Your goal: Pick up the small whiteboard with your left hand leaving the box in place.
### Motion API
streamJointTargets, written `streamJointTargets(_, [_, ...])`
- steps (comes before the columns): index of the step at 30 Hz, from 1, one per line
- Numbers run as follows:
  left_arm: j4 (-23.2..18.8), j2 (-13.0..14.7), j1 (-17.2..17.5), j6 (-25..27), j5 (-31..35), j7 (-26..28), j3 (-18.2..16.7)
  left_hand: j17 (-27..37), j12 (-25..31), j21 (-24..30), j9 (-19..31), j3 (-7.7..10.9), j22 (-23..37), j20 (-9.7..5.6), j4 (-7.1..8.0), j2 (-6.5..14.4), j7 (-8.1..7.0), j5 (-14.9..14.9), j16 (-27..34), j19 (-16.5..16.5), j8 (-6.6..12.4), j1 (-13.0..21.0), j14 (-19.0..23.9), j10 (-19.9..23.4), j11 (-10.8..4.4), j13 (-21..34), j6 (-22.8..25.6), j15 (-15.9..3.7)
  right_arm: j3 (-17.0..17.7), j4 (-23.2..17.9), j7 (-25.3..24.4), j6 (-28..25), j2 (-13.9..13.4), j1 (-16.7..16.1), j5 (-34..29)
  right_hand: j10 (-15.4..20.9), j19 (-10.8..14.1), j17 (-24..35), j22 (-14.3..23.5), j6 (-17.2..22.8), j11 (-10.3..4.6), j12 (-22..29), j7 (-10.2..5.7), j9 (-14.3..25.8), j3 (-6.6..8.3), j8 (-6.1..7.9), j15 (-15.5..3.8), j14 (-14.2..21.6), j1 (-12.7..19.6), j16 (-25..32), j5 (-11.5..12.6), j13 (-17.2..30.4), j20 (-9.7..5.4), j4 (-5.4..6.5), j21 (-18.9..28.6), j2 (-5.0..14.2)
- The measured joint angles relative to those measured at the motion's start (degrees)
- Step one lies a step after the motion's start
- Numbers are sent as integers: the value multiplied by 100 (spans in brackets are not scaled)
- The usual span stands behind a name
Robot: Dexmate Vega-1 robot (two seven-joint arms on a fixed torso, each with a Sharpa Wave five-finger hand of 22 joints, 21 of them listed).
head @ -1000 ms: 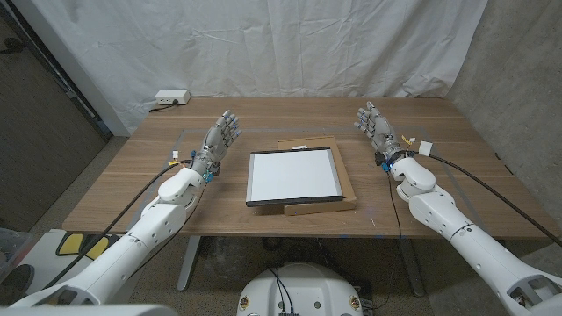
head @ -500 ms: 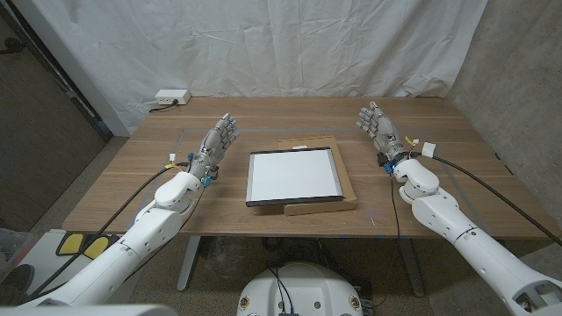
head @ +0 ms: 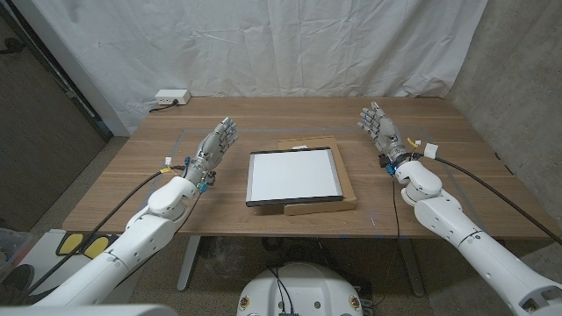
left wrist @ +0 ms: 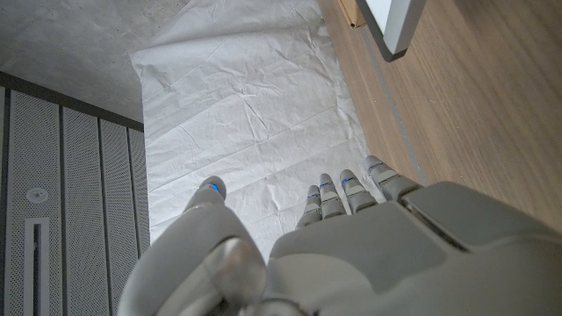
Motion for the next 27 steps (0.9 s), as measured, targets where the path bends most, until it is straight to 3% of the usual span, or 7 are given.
streamJointTargets(27, [-55, -23, 409, -402, 12, 7, -123, -1, 0, 0, -1, -19, 0, -10, -28, -16, -1, -46, 0, 71, -1, 76, 78, 123, -1, -1, 143, 37, 44, 64, -48, -23, 87, 24, 91, 8, 62, 0, 0, 54, -8, 0, 9, 0, 7, 0, 10, 72, 30, 0, -19, 0, 1, -55, -41, 30])
